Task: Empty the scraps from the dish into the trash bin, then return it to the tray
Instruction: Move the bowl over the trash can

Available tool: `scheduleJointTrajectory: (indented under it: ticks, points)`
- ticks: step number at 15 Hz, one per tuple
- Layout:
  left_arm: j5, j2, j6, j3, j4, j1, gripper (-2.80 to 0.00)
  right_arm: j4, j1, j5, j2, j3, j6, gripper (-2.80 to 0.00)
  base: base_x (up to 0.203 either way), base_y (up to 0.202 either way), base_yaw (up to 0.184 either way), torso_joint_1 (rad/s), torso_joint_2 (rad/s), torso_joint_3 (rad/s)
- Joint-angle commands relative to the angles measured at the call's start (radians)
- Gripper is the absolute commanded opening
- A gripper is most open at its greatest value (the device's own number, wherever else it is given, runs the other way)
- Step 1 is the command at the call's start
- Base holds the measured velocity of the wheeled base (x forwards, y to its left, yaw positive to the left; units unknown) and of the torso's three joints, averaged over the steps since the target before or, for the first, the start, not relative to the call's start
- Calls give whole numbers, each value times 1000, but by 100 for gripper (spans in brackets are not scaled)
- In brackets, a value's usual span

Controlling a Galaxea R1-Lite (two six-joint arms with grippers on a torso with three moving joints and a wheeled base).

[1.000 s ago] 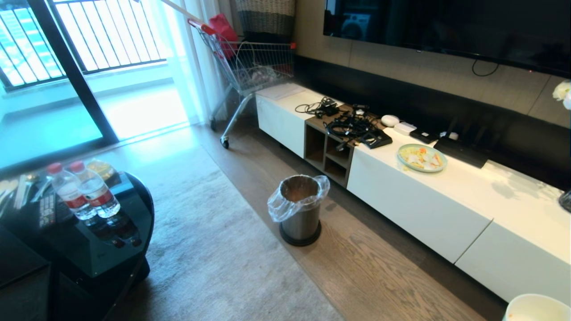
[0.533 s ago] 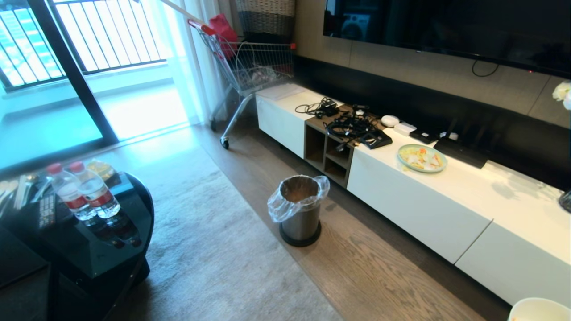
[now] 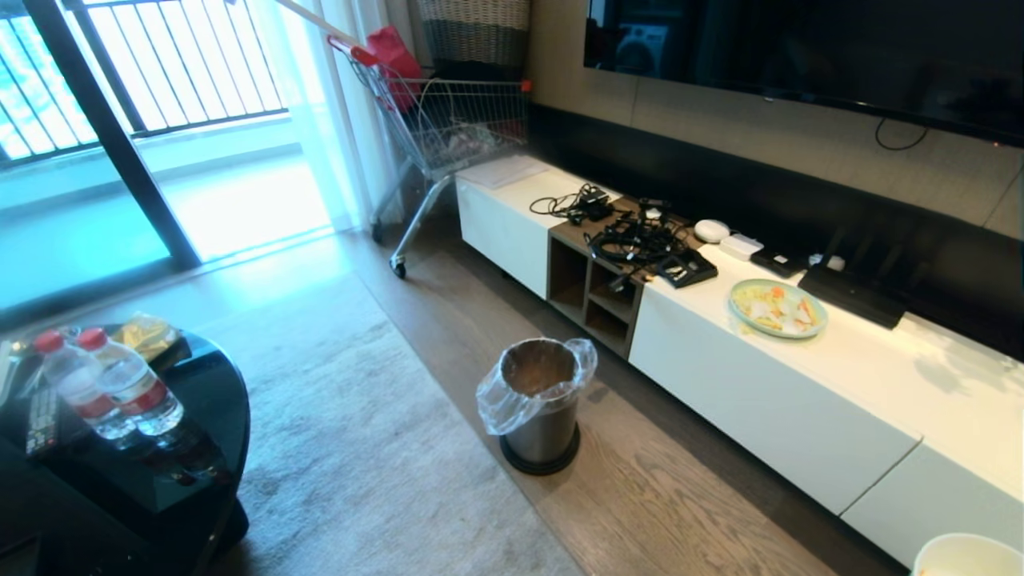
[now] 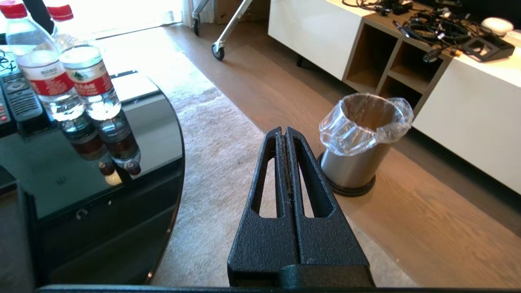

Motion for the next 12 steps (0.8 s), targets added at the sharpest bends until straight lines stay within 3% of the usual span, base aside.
scheduleJointTrajectory:
  ticks: [1, 6, 12]
  points:
    - [0, 0, -1, 0, -1, 0, -280, 3, 1, 0, 1, 0, 4, -280, 192, 0, 2, 2, 7, -11]
    - [0, 0, -1, 0, -1, 0, -280, 2, 3, 1, 4, 3, 4, -280, 181, 0, 1, 4, 3, 2]
    - [0, 0, -1, 0, -1, 0, -280, -1, 25, 1, 9, 1, 4, -280, 14, 0, 1, 2, 0, 0]
